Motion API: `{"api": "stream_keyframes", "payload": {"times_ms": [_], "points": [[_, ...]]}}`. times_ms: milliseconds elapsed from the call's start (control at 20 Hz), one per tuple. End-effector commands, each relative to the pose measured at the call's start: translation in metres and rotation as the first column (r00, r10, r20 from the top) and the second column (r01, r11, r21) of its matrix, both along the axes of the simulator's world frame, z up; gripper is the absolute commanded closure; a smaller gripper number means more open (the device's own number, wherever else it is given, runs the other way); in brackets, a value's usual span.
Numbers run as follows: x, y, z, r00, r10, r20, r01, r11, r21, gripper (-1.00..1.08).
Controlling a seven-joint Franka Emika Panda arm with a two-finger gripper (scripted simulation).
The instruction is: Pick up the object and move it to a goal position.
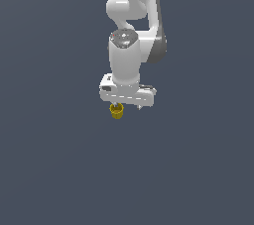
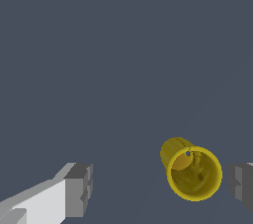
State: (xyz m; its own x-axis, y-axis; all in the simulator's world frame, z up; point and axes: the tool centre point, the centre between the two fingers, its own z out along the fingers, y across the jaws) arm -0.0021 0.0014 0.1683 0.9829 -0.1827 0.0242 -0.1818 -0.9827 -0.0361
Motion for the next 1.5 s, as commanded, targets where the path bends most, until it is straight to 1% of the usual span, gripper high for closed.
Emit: {"api": "stream_keyframes", "payload": {"times_ms": [0,200,450,700,900,1100,1450], "points": [[-0.007,-0.007,-0.01,0.998,-0.062,-0.006,0.062,0.998,-0.002,-0.92],[-0.02,-0.02,-0.029,0.982,-0.186,-0.016,0.186,0.983,-0.007,-0.92],[-0.038,-0.036,-0.049,0.946,-0.324,-0.025,0.324,0.946,-0.016,-0.92],[-0.05,-0.046,-0.063,0.908,-0.418,-0.029,0.417,0.909,-0.025,-0.92],[-0.057,-0.052,-0.069,0.887,-0.462,-0.03,0.461,0.887,-0.029,-0.92],[-0.06,-0.054,-0.072,0.877,-0.48,-0.03,0.479,0.877,-0.031,-0.92],[-0.06,-0.054,-0.08,0.878,-0.477,-0.031,0.476,0.879,-0.031,-0.92]]}}
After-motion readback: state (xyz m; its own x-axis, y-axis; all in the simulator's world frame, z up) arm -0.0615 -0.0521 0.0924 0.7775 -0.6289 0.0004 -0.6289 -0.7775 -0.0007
